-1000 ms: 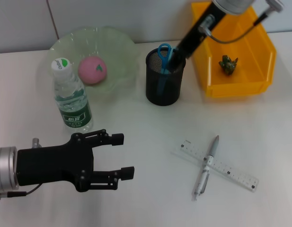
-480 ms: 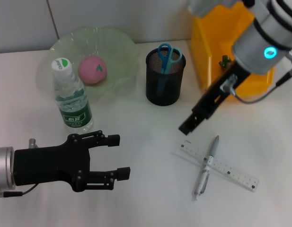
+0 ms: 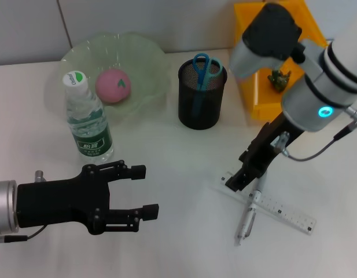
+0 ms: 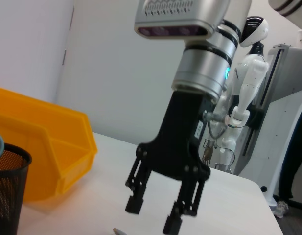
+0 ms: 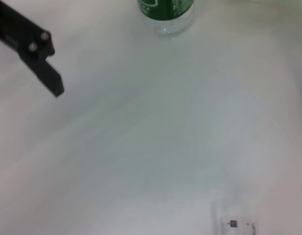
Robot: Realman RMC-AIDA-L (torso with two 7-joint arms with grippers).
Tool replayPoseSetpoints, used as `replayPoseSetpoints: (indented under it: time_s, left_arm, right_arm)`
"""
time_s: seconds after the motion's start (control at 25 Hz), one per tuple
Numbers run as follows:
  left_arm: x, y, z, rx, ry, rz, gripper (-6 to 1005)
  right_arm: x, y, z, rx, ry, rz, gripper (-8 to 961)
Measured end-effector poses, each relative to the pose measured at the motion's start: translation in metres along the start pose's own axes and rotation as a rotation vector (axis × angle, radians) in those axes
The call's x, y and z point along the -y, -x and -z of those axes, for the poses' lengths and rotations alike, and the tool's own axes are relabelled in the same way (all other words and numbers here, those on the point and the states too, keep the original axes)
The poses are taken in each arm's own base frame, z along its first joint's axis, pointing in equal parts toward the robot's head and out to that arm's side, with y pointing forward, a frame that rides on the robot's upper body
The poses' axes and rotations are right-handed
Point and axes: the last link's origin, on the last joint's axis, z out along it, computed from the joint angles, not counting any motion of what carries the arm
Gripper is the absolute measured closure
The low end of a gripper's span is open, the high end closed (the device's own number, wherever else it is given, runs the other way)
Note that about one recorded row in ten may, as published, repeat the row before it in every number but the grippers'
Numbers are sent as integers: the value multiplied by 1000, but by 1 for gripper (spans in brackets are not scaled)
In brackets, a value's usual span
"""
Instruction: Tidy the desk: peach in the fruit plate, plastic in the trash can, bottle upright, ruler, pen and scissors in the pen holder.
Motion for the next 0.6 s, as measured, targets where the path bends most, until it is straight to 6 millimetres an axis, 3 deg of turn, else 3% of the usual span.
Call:
replayPoseSetpoints:
  time_s: [0.32,0.48,0.6]
  left_arm:
    - [-1,2,0,10,0,-2,140]
    - [4,20,-1,146,-25,-6,140]
    - [6,22,1,171,-34,-14,140]
  right_arm:
    - [0,-12,-20,29,-32,-1,275]
    - [1,-18,-28,26,-34,-15,276]
    - [1,-19,-31,27,-41,-16,276]
